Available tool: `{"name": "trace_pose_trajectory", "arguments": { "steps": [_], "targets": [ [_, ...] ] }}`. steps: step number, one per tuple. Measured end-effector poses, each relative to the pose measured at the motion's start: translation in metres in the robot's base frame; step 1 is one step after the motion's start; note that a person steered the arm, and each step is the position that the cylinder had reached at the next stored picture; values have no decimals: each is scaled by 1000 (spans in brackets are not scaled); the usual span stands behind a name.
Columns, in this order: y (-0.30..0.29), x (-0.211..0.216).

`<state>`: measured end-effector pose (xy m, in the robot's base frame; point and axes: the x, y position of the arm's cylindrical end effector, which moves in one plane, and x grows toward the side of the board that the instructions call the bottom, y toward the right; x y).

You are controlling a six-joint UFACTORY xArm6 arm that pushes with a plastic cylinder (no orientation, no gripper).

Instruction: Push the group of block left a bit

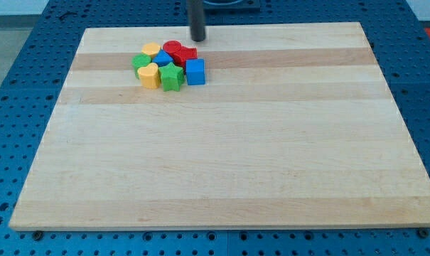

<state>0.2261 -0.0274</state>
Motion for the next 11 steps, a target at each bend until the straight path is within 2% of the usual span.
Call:
{"name": "trace_pose_trajectory", "arguments": {
  "steps": [1, 2, 4, 5, 11],
  "targets": [
    [59, 13],
    [90, 46],
    [89, 118],
    [77, 129],
    [0, 129]
  ]
}}
